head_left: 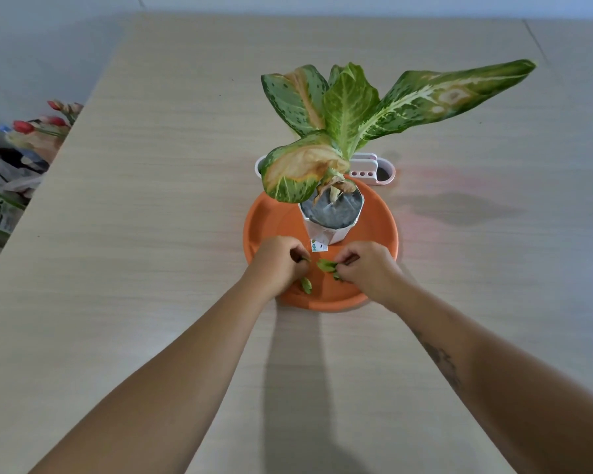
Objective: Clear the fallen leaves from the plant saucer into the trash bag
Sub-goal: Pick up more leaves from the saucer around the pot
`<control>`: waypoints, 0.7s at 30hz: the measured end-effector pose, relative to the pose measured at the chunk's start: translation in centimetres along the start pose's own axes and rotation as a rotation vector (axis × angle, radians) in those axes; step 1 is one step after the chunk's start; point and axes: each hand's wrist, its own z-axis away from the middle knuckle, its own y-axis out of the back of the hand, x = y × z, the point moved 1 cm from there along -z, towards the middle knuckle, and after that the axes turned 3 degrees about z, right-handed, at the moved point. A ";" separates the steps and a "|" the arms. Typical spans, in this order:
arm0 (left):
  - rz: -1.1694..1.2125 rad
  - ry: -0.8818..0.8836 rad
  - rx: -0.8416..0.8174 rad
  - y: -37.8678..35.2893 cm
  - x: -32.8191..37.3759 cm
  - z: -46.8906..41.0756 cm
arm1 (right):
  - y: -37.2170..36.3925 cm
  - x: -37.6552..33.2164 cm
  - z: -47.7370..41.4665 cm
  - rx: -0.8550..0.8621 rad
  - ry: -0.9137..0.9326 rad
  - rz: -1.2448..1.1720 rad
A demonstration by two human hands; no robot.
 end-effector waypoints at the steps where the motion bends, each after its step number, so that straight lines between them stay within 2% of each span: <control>1: 0.062 0.034 0.023 0.4 0.2 0.2 | 0.5 -0.1 0.1 -0.007 -0.045 -0.095; 6: 0.408 0.151 0.106 1.8 0.7 1.0 | 2.0 0.1 0.5 -0.007 -0.165 -0.360; 10: 0.507 0.206 0.168 2.1 0.4 1.4 | 2.4 0.0 1.0 -0.011 -0.236 -0.576; 13: 0.362 0.166 0.128 1.9 0.3 1.7 | 2.4 0.0 1.3 -0.018 -0.223 -0.556; 18: -0.105 0.044 -0.076 0.2 0.4 1.6 | 2.1 0.5 1.1 -0.016 -0.220 -0.509; 21: -0.244 -0.009 -0.142 -0.9 0.2 1.4 | 1.9 0.6 1.0 -0.022 -0.218 -0.504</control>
